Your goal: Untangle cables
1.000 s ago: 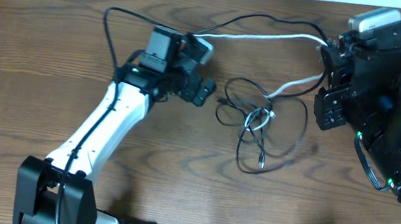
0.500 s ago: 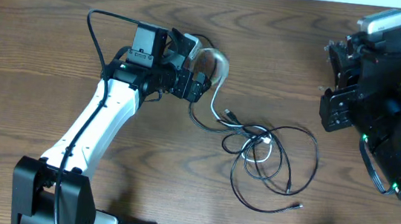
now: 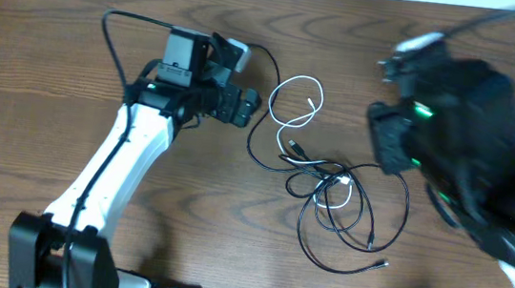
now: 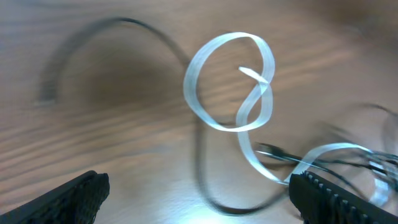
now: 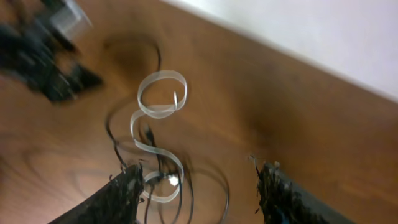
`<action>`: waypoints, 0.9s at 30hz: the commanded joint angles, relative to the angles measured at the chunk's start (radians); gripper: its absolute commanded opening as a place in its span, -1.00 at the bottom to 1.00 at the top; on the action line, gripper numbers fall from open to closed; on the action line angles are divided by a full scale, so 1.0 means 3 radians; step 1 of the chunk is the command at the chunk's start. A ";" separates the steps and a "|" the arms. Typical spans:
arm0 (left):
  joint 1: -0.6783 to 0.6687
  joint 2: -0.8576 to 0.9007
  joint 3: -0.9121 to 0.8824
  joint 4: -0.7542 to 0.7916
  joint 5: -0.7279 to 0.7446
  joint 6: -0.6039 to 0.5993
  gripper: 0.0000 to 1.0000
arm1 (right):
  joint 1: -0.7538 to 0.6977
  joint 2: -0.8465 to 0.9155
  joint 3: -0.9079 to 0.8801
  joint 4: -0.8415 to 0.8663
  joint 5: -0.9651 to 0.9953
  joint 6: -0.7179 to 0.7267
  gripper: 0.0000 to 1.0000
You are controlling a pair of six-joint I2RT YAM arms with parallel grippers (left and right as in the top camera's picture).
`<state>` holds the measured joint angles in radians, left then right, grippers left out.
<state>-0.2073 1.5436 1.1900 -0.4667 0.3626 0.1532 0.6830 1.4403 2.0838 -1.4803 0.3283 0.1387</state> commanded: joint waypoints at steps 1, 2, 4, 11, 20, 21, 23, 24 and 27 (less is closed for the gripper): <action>0.0100 -0.0331 0.0024 -0.0023 -0.0612 -0.0031 0.96 | 0.0014 0.0231 -0.0207 -0.0017 -0.0019 0.0183 0.13; 0.0131 -0.0432 0.0024 -0.0028 -0.0652 -0.0029 0.96 | 0.0013 0.0281 -0.0278 -0.0001 -0.0019 0.0242 0.13; 0.0178 -0.0661 0.0024 -0.0066 -0.0652 -0.0029 0.96 | 0.0013 0.0371 -0.0444 0.0024 -0.0019 0.0399 0.12; 0.0201 -0.1413 0.0024 -0.0431 -0.0637 -0.0118 0.96 | -0.0008 0.0430 -0.1503 0.0487 -0.0005 0.1214 -0.09; 0.0201 -0.1817 0.0023 -0.1029 -0.0427 -0.0292 0.96 | 0.0183 0.0429 -0.2597 0.1345 -0.0156 0.1916 0.08; 0.0201 -0.1816 0.0023 -0.1052 -0.0384 -0.0292 0.96 | 0.0216 0.0429 -0.2716 0.1512 -0.0114 0.1901 0.08; 0.0200 -0.1804 0.0023 -0.1087 -0.0362 -0.0291 0.95 | 0.0278 0.0429 -0.2987 0.1886 0.0061 0.1757 0.10; 0.0201 -0.1793 0.0023 -0.1104 -0.0362 -0.0291 0.96 | 0.0304 0.0429 -0.3114 0.2078 0.0137 0.1611 0.15; 0.0201 -0.1752 0.0023 -0.1146 -0.0362 -0.0291 0.96 | 0.0338 0.0430 -0.3445 0.2692 0.0181 0.0703 0.47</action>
<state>-0.1478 1.0065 1.1900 -0.8013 0.2340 0.0772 0.7723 1.5757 1.1278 -0.7601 0.3233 0.5827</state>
